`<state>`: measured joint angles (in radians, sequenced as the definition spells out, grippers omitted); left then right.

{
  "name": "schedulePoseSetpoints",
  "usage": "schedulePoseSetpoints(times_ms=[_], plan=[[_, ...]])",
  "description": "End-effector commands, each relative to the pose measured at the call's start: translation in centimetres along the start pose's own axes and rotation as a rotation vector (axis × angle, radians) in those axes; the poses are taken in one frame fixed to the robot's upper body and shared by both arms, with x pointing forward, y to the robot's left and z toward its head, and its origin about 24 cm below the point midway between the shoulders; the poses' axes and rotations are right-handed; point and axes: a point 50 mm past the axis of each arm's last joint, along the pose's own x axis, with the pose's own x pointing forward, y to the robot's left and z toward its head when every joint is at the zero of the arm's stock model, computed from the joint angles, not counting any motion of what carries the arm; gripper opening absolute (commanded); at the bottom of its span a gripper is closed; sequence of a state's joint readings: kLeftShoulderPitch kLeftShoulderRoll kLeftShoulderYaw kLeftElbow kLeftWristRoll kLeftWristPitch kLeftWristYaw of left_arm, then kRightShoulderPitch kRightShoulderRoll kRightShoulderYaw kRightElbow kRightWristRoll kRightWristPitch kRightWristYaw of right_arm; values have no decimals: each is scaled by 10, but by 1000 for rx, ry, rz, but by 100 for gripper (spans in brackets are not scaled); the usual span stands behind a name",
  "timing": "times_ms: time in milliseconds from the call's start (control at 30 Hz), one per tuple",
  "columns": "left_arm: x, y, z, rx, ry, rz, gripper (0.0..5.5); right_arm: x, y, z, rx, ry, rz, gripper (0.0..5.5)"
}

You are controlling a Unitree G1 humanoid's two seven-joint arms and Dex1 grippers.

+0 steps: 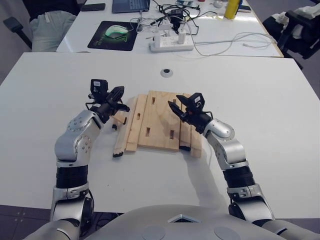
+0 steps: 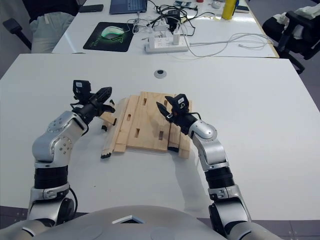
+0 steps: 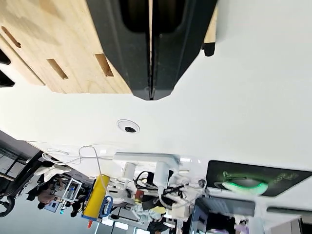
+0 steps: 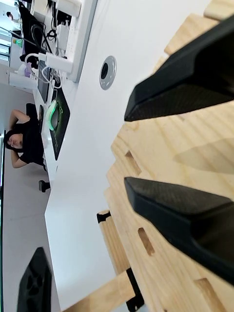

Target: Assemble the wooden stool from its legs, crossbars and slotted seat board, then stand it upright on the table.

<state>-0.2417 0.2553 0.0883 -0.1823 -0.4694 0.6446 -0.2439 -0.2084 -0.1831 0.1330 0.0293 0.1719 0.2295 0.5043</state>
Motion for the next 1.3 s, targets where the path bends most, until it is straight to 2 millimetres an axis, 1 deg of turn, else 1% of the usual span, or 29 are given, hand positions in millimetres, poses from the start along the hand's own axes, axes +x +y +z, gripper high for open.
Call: schedulePoseSetpoints(times_ms=[33,133,233,300,333,400,533,600,767,1300], plan=[[11,-24,40,14,-144,-102,3,2,-1,2,-10,1,6,214],[10,-37,65,29,-233,-149,3,3,-2,2,-8,-4,0,214],[7,-44,88,44,-310,-170,3,3,-3,1,-9,-3,-6,214],[3,-44,109,74,-376,-154,3,3,-4,0,-10,-3,-11,214],[0,-41,117,103,-400,-133,3,2,-4,0,-10,-6,-15,214],[-3,-33,121,147,-406,-99,3,1,-4,-1,-8,-9,-28,214],[-6,-19,103,173,-344,-54,3,0,-2,-2,-5,-12,-34,214],[-6,-17,94,164,-319,-49,3,0,-2,-2,-6,-12,-35,214],[-3,-16,80,163,-287,-54,3,2,-1,-1,-9,-10,-23,214],[-2,-12,54,120,-224,-50,3,1,-1,2,-15,-6,-6,214]])
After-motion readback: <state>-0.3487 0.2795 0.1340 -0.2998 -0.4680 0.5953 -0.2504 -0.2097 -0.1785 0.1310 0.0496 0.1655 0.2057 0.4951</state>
